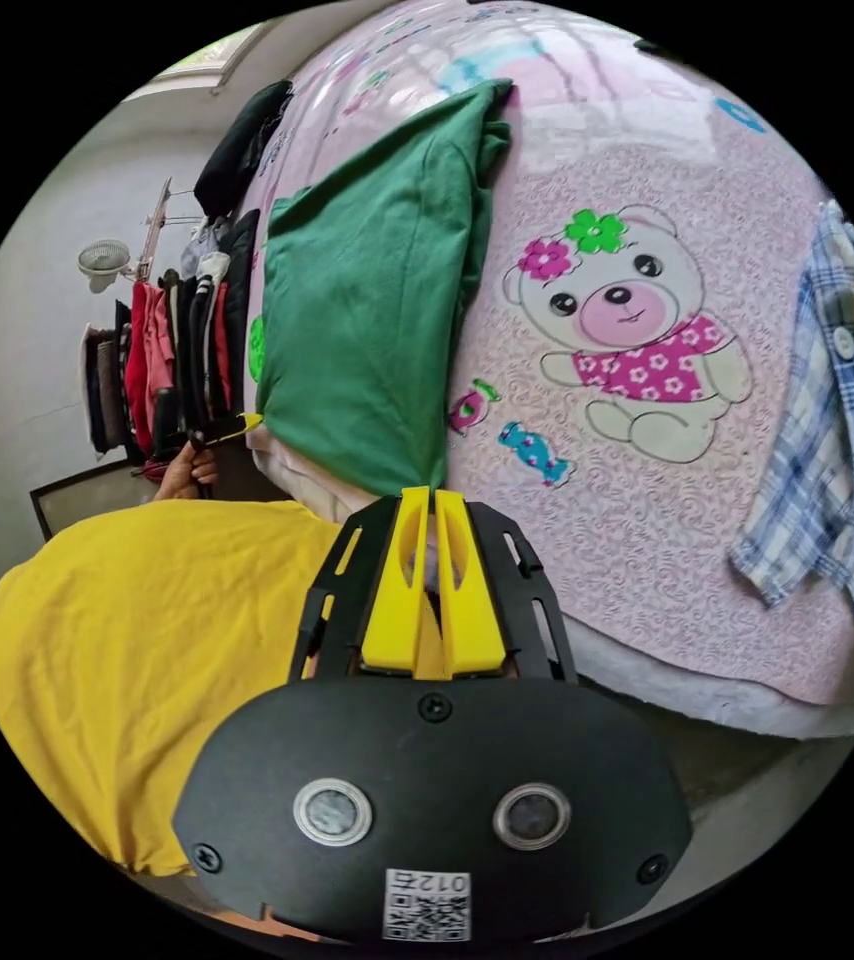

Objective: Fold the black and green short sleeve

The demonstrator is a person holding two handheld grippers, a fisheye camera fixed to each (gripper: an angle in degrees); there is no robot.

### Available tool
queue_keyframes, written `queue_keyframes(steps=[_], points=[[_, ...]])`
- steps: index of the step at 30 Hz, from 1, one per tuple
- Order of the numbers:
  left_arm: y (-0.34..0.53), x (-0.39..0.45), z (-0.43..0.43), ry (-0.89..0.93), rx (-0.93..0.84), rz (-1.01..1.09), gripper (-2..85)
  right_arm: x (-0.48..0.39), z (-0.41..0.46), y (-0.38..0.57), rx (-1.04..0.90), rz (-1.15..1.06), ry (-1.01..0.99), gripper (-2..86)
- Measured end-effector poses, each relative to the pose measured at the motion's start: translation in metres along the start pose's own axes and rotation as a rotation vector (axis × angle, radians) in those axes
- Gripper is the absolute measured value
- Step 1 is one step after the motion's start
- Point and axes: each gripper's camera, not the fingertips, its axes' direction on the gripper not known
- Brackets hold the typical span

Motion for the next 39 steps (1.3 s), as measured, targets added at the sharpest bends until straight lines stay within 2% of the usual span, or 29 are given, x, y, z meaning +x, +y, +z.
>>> queue_keyframes(steps=[3, 6, 12, 14, 17, 21, 26, 29, 31, 39], points=[[-0.001, -0.006, -0.01, -0.061, 0.031, -0.005, 0.1, -0.004, 0.024, -0.004, -0.084, -0.024, -0.097, 0.6], [0.0, -0.008, -0.013, -0.16, 0.032, -0.009, 0.1, 0.0, 0.038, -0.008, -0.138, -0.006, -0.02, 0.5], [0.021, 0.024, -0.027, -0.288, 0.168, 0.078, 0.3, -0.019, -0.017, -0.04, 0.22, -0.052, 0.084, 0.6], [0.016, 0.045, -0.02, -0.231, 0.177, 0.173, 0.4, -0.05, -0.019, -0.088, 0.293, -0.131, 0.074, 0.6], [-0.002, 0.06, 0.005, -0.155, 0.111, 0.243, 0.5, -0.097, 0.002, -0.165, 0.282, -0.221, 0.087, 0.6], [-0.017, 0.055, 0.035, -0.217, 0.043, 0.214, 0.4, -0.141, 0.034, -0.25, 0.299, -0.242, 0.145, 0.5], [-0.016, 0.032, 0.059, -0.165, -0.006, 0.188, 0.4, -0.169, 0.09, -0.338, 0.21, -0.199, 0.225, 0.3], [-0.015, 0.024, 0.064, -0.138, -0.012, 0.196, 0.5, -0.173, 0.126, -0.369, 0.078, -0.176, 0.31, 0.1], [-0.015, 0.02, 0.067, -0.125, -0.019, 0.204, 0.5, -0.177, 0.134, -0.379, 0.096, -0.174, 0.353, 0.0], [-0.012, 0.0, 0.079, -0.055, -0.035, 0.225, 0.5, -0.175, 0.144, -0.389, 0.169, -0.079, 0.281, -0.1]])
